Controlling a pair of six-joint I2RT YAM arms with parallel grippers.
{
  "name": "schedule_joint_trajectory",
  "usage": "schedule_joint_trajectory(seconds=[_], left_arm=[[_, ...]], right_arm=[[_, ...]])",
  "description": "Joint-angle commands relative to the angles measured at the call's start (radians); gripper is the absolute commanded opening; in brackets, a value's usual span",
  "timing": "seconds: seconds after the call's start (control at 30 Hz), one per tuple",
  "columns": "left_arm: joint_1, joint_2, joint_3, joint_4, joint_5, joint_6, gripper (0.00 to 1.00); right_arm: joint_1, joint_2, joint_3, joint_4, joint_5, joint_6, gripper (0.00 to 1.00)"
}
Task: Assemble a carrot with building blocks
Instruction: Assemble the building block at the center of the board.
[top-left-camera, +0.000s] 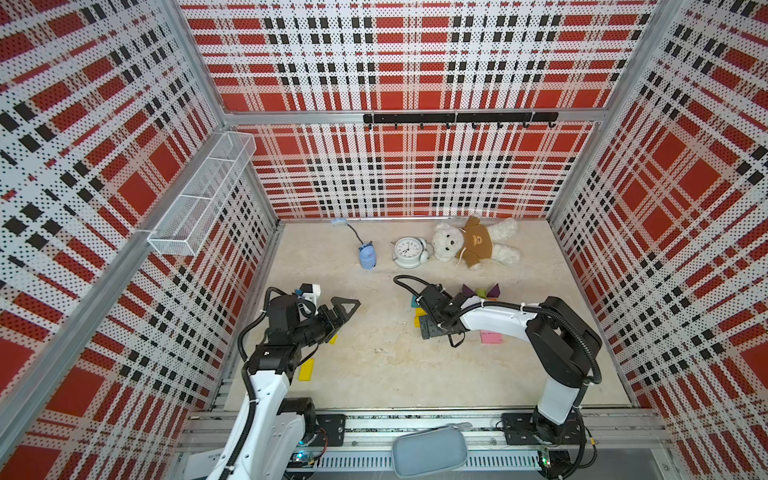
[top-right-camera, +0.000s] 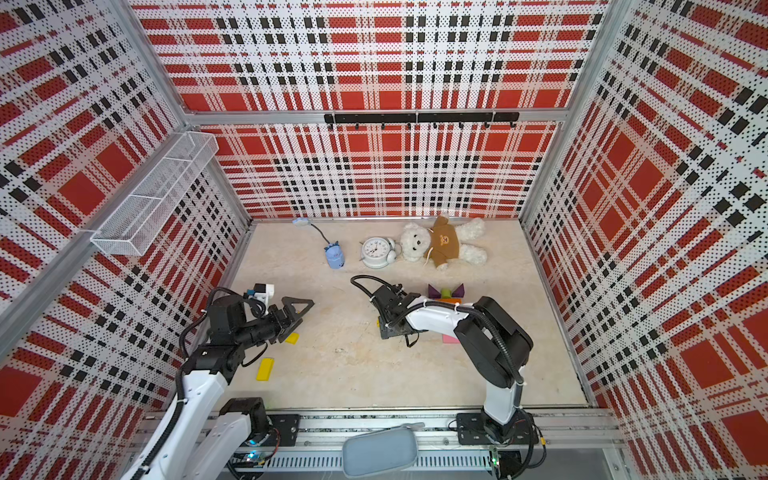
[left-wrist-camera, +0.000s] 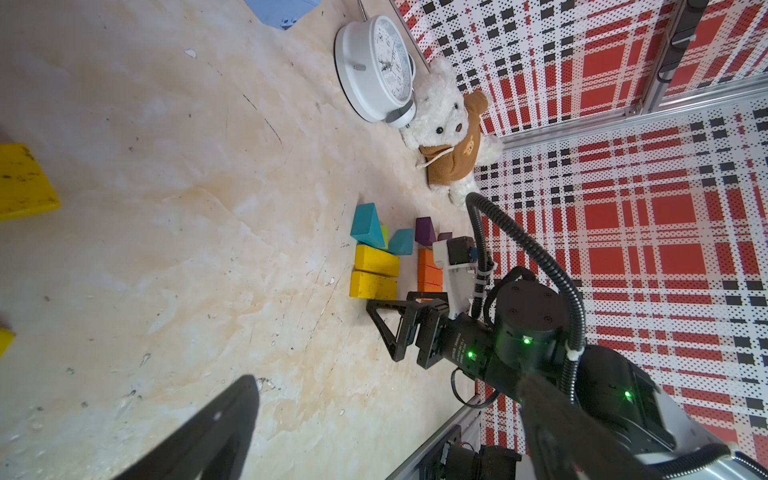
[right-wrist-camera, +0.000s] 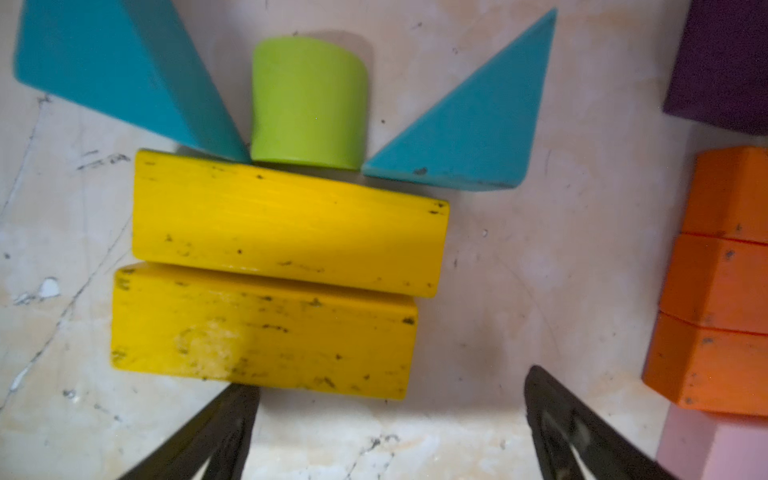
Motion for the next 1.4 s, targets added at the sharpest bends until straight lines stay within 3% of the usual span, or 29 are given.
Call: schedule_joint_trajectory(seconds=[0.0,0.43,0.73,1.37], left_arm=[[-0.002,-0.005,-0.012,0.018,-0.001,-0.005,1.00],[-0.002,-0.006,-0.010,0.018,-0.002,-0.004,0.99],[0.006,0.000,-0.009,0.018,0.004,-0.004,0.99],[0.011,0.001,-0.009,0.018,0.006,-0.004,1.00]], right_arm=[[0.020,-0.058,0.015,-0.011,-0.001,-0.011,1.00],[0.071,0.095,0.223,-0.075,0.100,-0.037,1.00],[0.085,0.150,0.251,-0.111,0.147,-0.039,1.00],[0.095,0.173,0.267,-0.106,0.127,-0.049,1.00]])
